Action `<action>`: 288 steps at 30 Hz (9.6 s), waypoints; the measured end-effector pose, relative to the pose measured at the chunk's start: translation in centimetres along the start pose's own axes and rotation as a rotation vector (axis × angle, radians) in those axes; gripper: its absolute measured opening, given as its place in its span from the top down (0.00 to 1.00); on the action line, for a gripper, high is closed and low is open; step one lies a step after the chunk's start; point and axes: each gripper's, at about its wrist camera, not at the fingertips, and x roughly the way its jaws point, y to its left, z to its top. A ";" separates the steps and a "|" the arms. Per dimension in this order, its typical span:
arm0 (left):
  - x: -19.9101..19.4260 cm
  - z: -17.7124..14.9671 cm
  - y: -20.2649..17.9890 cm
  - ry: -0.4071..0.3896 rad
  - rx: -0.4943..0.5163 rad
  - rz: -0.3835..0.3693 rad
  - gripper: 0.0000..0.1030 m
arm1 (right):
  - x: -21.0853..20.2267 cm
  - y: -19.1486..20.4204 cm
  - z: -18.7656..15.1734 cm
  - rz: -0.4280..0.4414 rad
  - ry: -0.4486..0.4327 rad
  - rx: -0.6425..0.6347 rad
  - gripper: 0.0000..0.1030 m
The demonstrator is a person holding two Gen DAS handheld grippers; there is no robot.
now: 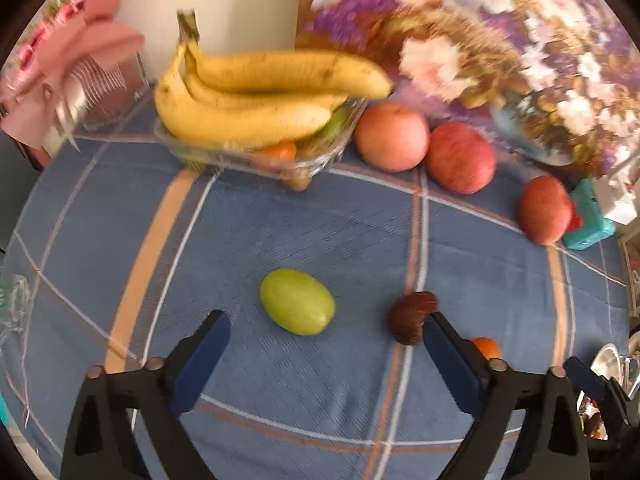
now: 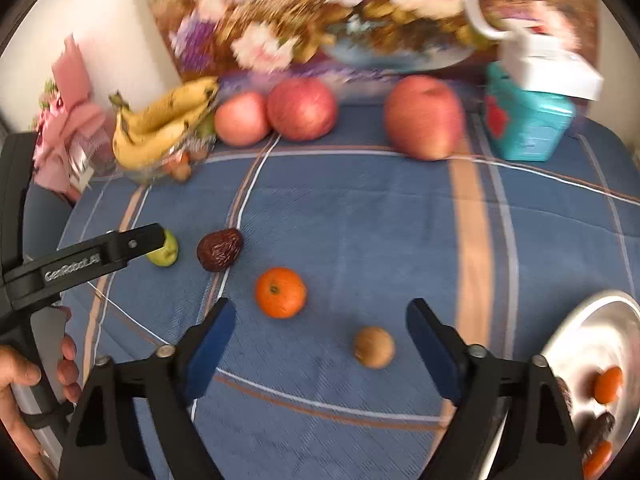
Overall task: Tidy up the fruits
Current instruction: 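Grasp an orange with the right tool while the left tool grasps the green pear, then carry the orange and green pear over the steel bowl with both tools, then open the right tool to drop the orange while the left tool releases the pear, then move both open tools back toward the kiwi and the dried date, then grasp the kiwi with the right tool while the left tool grasps the dried date, then carry the kiwi and dried date over the steel bowl with both tools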
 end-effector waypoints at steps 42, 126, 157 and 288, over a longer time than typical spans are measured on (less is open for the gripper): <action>-5.4 -7.2 -0.7 -0.012 -0.249 -0.103 0.50 | -3.6 1.6 -3.2 -0.018 0.019 -0.006 0.64; -5.4 -11.8 -20.1 0.109 0.118 -0.222 0.40 | -11.5 -19.9 -7.3 -0.224 0.030 0.404 0.63; -4.6 -10.8 -15.5 0.096 0.079 -0.040 0.00 | -10.6 -16.4 -6.0 -0.246 0.019 0.273 0.11; 2.0 -4.5 -3.8 0.059 -0.095 -0.065 0.63 | 0.5 -4.1 -2.1 -0.034 0.026 0.081 0.75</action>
